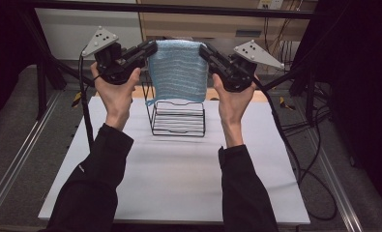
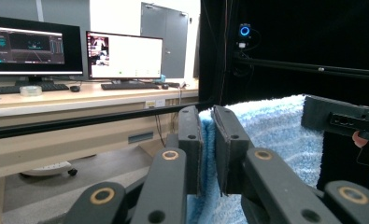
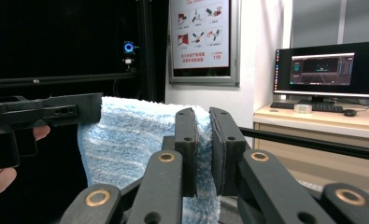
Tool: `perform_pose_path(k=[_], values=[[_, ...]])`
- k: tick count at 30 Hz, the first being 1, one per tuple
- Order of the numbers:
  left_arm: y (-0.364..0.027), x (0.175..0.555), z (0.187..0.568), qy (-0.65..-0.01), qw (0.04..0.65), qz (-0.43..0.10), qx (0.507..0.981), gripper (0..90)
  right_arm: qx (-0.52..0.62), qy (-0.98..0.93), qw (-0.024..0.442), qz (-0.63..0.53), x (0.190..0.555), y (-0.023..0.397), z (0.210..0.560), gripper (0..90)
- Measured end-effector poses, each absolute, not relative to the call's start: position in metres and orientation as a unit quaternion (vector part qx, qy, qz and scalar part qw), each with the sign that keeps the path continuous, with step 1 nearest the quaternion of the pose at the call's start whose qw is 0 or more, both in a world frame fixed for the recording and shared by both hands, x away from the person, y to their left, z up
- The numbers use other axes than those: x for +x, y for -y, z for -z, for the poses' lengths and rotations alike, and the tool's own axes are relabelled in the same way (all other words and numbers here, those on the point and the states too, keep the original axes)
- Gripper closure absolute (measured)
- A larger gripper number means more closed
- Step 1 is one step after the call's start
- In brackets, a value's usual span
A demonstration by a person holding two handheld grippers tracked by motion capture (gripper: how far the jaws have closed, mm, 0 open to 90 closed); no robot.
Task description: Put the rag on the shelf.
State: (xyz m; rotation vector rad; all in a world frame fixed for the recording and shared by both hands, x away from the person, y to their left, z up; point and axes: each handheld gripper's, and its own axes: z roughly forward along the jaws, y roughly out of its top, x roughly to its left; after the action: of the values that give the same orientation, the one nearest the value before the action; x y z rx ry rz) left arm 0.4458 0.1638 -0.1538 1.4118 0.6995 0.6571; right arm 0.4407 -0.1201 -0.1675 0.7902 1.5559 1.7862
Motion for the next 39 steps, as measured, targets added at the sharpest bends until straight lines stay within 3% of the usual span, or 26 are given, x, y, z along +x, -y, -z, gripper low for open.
perform_pose_path(k=[39], values=[[-0.156, 0.493, 0.115, -0.31, 0.646, -0.326, 0.617, 82.4, 0.306, -0.561, 0.337, -0.692, 0.483, 0.113, 0.148, 82.7]])
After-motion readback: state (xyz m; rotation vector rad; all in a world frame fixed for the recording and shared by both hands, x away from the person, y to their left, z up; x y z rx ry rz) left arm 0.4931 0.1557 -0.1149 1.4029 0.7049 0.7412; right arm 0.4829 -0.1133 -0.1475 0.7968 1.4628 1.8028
